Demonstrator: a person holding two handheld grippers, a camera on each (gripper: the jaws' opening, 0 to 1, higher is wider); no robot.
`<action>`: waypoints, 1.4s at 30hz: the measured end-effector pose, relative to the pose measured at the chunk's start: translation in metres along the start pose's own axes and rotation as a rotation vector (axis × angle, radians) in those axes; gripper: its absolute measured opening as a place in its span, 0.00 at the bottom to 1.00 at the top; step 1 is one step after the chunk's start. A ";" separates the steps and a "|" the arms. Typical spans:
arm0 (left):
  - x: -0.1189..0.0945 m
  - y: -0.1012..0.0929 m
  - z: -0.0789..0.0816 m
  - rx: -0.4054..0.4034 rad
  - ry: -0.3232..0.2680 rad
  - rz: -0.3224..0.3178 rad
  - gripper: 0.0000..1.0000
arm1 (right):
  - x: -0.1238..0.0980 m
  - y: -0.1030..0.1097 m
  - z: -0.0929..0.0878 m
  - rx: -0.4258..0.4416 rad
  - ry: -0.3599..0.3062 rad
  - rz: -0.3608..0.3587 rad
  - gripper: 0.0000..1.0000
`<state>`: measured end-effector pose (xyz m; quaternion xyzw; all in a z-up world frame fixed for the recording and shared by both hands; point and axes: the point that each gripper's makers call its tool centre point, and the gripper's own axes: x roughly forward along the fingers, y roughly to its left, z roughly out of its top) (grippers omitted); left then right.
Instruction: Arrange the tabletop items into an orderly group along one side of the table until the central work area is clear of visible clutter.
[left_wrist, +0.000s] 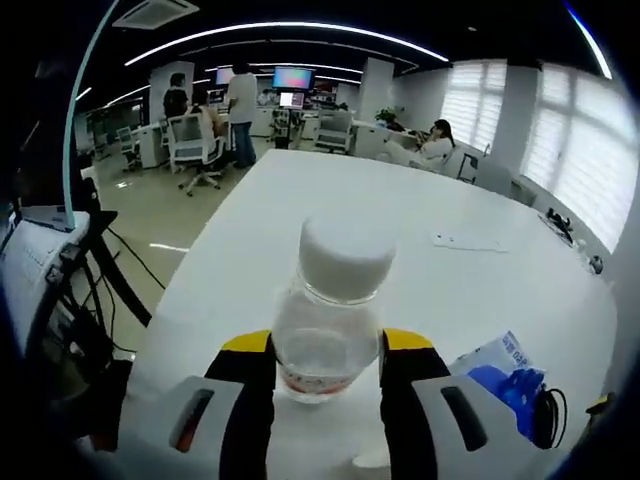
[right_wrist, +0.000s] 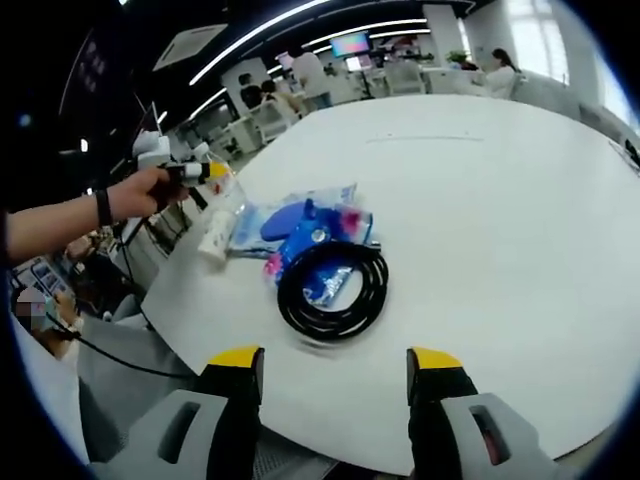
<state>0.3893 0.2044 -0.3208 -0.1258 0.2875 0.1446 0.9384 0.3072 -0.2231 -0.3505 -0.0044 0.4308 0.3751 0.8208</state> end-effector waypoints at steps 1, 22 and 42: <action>0.000 -0.002 0.000 -0.004 0.009 -0.015 0.41 | 0.000 -0.001 0.000 0.003 -0.002 -0.001 0.59; -0.047 0.000 -0.034 -0.145 0.032 -0.061 0.49 | -0.001 0.005 -0.001 0.010 -0.022 0.007 0.58; -0.080 -0.045 -0.102 -0.234 0.140 -0.169 0.54 | -0.005 0.011 -0.008 0.004 -0.023 0.018 0.59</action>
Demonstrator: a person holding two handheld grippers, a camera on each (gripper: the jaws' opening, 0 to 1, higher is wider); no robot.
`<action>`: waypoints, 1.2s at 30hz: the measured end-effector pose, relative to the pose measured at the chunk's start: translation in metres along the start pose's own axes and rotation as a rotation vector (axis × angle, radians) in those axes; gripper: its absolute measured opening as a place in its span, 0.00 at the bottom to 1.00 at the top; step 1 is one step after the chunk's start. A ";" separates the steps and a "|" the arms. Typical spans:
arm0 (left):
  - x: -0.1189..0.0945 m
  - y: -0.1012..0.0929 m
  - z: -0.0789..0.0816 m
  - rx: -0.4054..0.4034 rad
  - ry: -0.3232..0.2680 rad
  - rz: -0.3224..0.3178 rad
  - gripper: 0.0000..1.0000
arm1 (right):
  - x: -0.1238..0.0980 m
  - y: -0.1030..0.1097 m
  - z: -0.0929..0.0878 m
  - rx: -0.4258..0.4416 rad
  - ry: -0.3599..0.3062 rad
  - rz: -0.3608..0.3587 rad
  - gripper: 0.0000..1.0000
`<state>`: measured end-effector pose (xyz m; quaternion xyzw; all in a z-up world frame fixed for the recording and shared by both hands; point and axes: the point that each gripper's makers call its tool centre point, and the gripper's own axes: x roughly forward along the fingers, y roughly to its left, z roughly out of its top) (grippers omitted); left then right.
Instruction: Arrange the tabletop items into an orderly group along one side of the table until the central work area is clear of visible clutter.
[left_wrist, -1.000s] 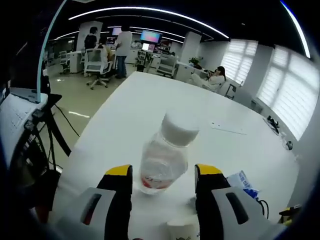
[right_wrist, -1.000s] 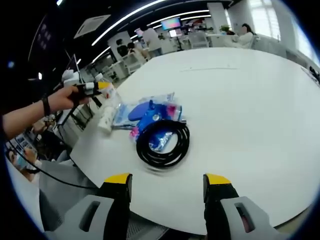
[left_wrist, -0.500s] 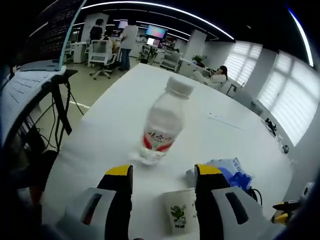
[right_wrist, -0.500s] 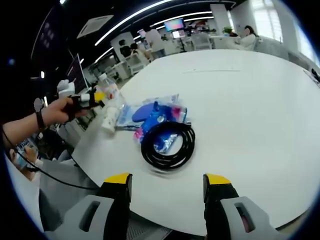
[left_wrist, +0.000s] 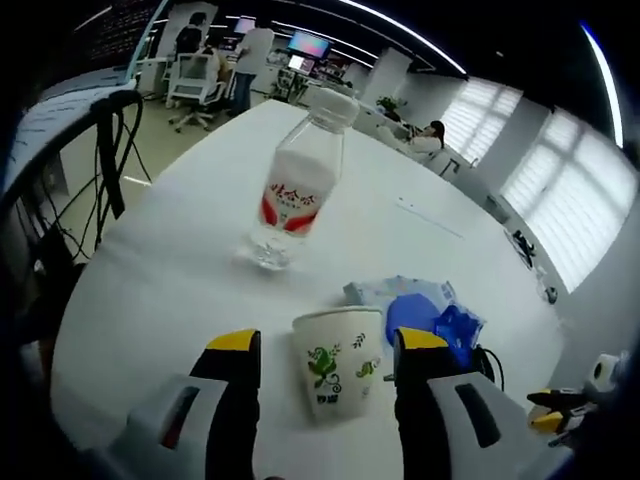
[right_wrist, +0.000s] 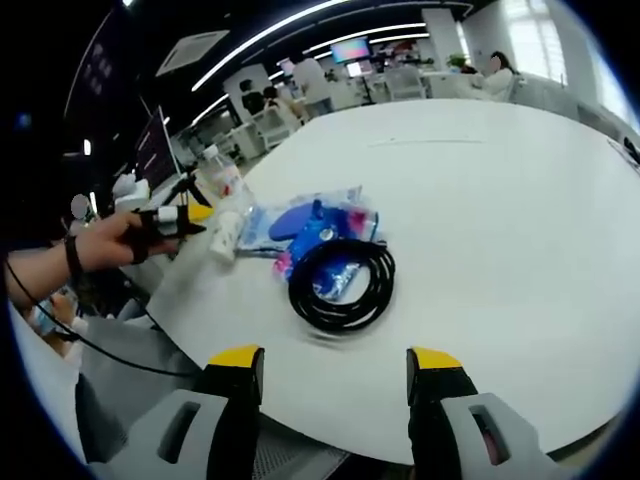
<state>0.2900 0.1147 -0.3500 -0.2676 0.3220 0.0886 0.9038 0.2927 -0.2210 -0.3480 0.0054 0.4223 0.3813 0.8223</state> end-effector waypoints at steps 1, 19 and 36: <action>0.000 -0.002 -0.003 -0.008 0.002 -0.009 0.54 | 0.000 0.000 0.000 0.000 0.000 -0.001 0.59; 0.019 -0.003 -0.034 0.033 0.099 -0.020 0.54 | -0.007 -0.007 -0.008 0.030 -0.006 -0.015 0.59; 0.003 -0.006 -0.047 0.024 0.096 -0.028 0.36 | -0.010 -0.005 -0.005 0.016 -0.007 -0.011 0.58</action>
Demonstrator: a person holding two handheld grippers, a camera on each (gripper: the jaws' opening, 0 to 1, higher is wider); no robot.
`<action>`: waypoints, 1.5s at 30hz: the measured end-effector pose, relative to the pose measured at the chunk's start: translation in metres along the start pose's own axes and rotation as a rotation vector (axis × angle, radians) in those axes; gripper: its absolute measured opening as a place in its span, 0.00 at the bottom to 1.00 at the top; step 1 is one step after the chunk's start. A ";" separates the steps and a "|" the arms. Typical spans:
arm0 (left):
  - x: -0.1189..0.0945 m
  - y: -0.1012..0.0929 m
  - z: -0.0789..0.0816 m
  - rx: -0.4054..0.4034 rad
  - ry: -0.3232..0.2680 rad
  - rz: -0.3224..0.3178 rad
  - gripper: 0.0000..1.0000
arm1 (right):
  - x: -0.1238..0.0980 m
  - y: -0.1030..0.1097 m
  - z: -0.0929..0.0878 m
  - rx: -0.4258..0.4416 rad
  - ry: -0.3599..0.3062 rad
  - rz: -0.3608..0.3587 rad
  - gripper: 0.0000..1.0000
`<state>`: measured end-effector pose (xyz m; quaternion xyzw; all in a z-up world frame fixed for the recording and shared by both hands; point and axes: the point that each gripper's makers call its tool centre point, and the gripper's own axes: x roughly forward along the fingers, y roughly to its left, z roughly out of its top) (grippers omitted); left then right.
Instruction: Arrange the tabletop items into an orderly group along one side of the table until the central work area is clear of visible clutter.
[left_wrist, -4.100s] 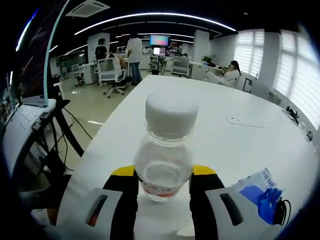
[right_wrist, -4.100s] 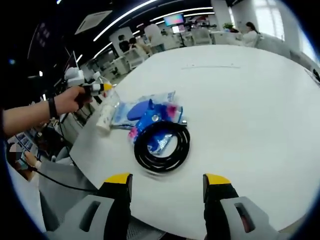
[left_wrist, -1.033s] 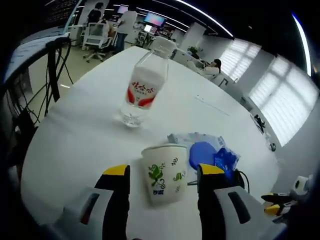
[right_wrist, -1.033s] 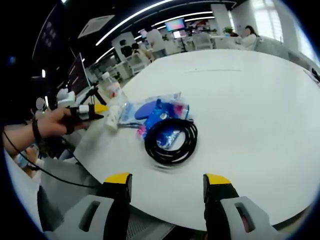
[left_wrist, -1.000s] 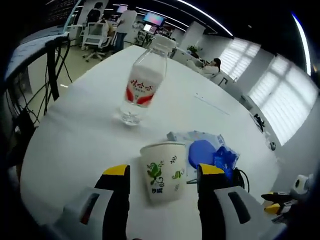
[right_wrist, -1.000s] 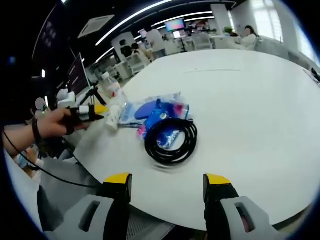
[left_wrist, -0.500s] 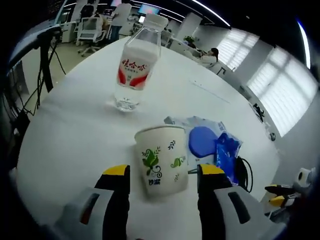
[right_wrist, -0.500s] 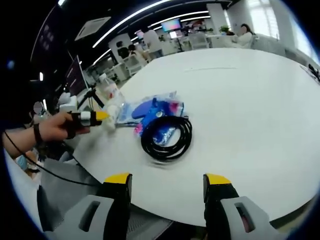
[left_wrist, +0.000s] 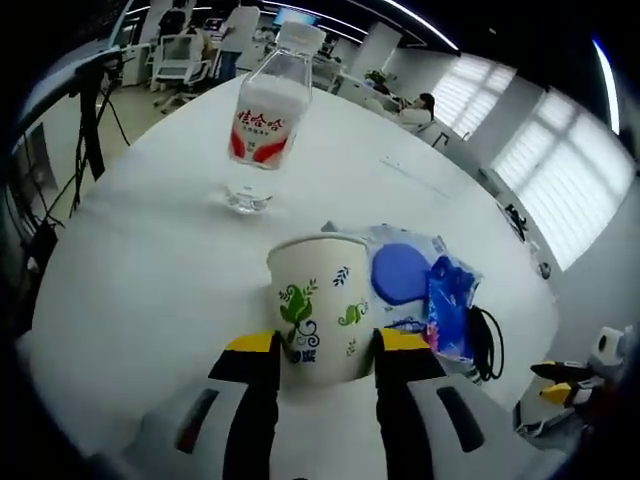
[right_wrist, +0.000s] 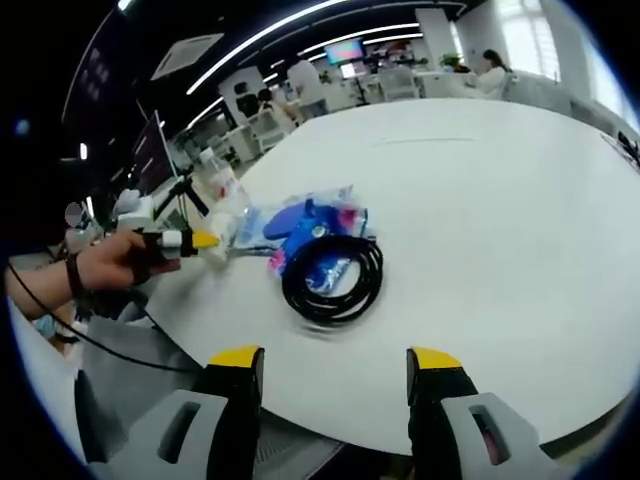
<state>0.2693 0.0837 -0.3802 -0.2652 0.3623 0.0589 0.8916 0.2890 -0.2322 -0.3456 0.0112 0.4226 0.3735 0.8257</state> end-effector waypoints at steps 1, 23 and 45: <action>-0.002 0.000 -0.002 -0.002 0.000 -0.001 0.36 | 0.000 0.001 0.000 0.001 0.000 0.001 0.58; -0.052 -0.015 -0.031 0.059 -0.022 -0.001 0.36 | 0.015 0.020 -0.009 -0.042 0.051 0.069 0.58; -0.060 -0.043 -0.040 0.189 0.004 -0.046 0.35 | 0.023 0.033 -0.001 -0.081 0.057 0.113 0.58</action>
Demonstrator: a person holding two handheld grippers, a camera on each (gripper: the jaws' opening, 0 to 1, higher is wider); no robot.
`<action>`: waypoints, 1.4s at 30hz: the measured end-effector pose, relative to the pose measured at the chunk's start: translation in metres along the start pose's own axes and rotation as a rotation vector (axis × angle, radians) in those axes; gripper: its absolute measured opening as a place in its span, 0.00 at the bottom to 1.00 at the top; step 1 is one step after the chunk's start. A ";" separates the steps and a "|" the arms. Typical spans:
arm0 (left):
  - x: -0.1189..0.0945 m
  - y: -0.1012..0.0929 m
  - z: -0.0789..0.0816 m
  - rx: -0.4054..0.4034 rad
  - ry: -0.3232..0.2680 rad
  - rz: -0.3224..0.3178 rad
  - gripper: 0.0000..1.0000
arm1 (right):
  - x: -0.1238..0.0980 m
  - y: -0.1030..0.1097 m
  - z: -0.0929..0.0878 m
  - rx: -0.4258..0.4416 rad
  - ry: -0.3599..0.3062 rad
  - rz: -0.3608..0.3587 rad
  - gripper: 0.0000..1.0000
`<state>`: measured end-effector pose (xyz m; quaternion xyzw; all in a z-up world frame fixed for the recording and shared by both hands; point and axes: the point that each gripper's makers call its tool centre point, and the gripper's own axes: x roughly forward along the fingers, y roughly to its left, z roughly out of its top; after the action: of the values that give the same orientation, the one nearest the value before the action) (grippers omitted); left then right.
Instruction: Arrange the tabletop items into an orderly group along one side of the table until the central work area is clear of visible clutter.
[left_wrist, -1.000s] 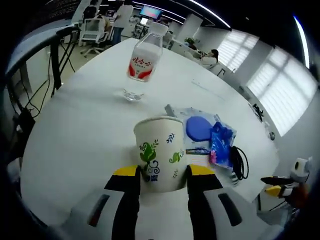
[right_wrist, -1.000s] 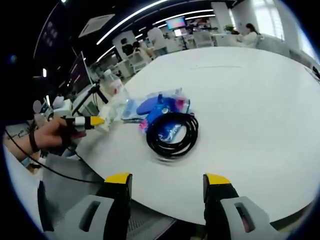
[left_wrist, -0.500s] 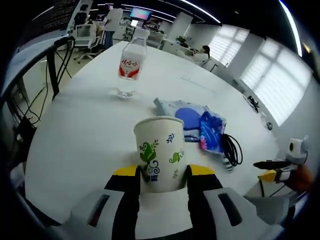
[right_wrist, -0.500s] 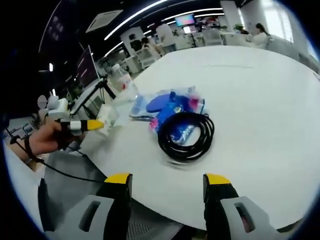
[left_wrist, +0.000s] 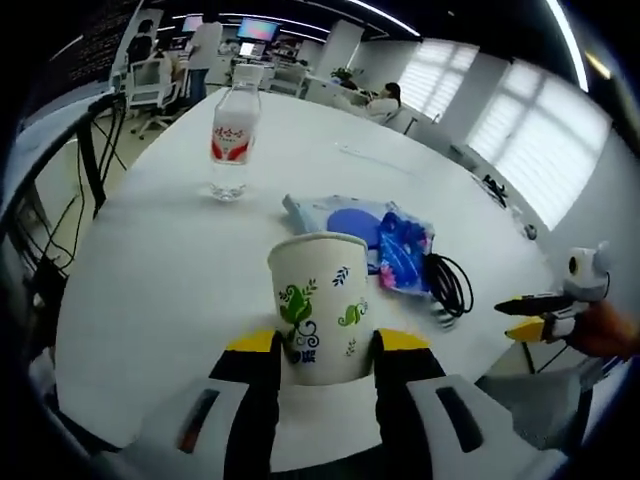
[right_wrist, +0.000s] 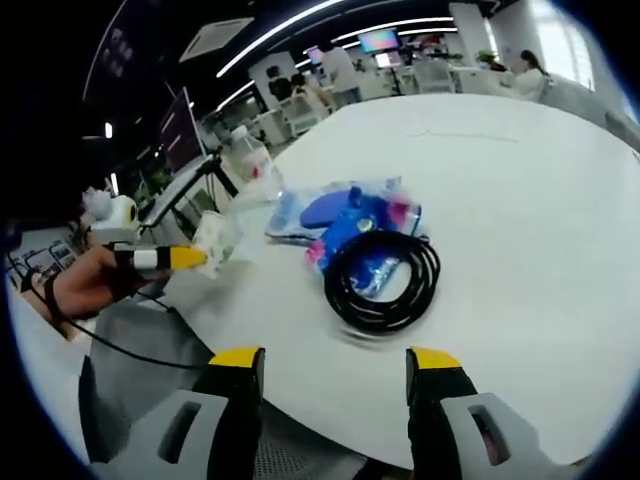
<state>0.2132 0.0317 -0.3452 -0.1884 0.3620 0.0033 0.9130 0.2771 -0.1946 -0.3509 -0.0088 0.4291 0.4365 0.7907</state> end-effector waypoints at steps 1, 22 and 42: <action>0.000 -0.003 0.000 0.014 0.001 -0.009 0.35 | 0.000 0.001 0.000 -0.002 -0.001 0.002 0.58; -0.001 -0.069 -0.035 0.345 0.101 -0.170 0.35 | 0.021 0.067 0.018 -0.104 -0.002 0.214 0.54; -0.001 -0.131 -0.058 0.745 0.155 -0.333 0.35 | 0.017 0.105 0.011 -0.071 -0.019 0.315 0.50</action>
<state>0.1925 -0.1102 -0.3386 0.0993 0.3708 -0.2898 0.8767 0.2153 -0.1136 -0.3175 0.0348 0.4018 0.5701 0.7158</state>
